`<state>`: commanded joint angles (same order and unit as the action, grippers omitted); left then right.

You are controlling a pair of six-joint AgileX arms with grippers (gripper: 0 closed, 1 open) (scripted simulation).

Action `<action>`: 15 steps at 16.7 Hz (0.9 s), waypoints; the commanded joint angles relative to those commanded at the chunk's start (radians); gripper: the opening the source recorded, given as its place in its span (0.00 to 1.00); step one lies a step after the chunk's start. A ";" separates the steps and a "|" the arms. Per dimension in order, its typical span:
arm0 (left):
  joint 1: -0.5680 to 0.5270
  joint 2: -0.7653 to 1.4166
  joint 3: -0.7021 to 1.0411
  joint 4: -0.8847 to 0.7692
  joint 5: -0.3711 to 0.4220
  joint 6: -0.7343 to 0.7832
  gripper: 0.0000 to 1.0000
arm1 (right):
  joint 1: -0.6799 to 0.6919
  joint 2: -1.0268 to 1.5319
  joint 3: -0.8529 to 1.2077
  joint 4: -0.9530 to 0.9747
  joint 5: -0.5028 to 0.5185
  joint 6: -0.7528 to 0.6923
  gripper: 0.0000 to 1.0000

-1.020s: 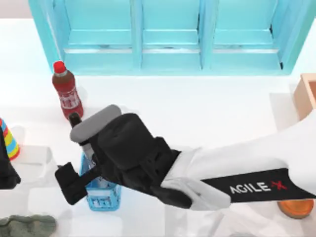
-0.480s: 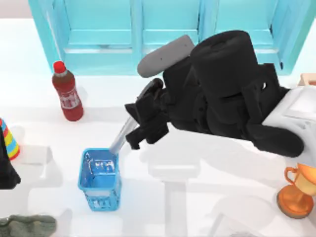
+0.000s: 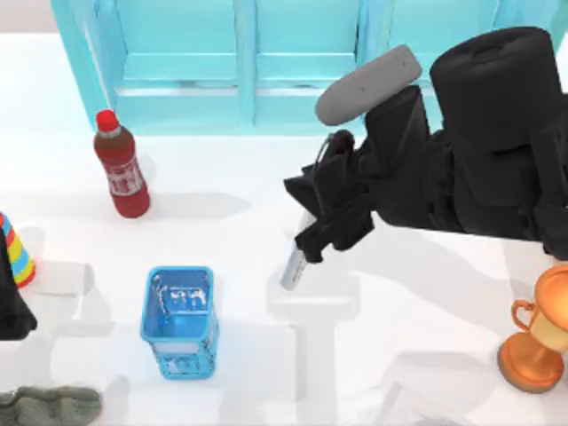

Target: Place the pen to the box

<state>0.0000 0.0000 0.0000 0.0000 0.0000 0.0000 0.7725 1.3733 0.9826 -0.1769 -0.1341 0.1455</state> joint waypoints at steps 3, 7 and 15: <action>0.000 0.000 0.000 0.000 0.000 0.000 1.00 | -0.008 0.001 0.006 -0.005 -0.003 -0.006 0.00; 0.000 0.000 0.000 0.000 0.000 0.000 1.00 | -0.159 -0.023 0.026 -0.088 -0.057 -0.092 0.00; 0.000 0.000 0.000 0.000 0.000 0.000 1.00 | -0.840 -0.161 0.062 -0.392 -0.267 -0.430 0.00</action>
<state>0.0000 0.0000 0.0000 0.0000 0.0000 0.0000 -0.0674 1.2119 1.0441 -0.5685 -0.4009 -0.2840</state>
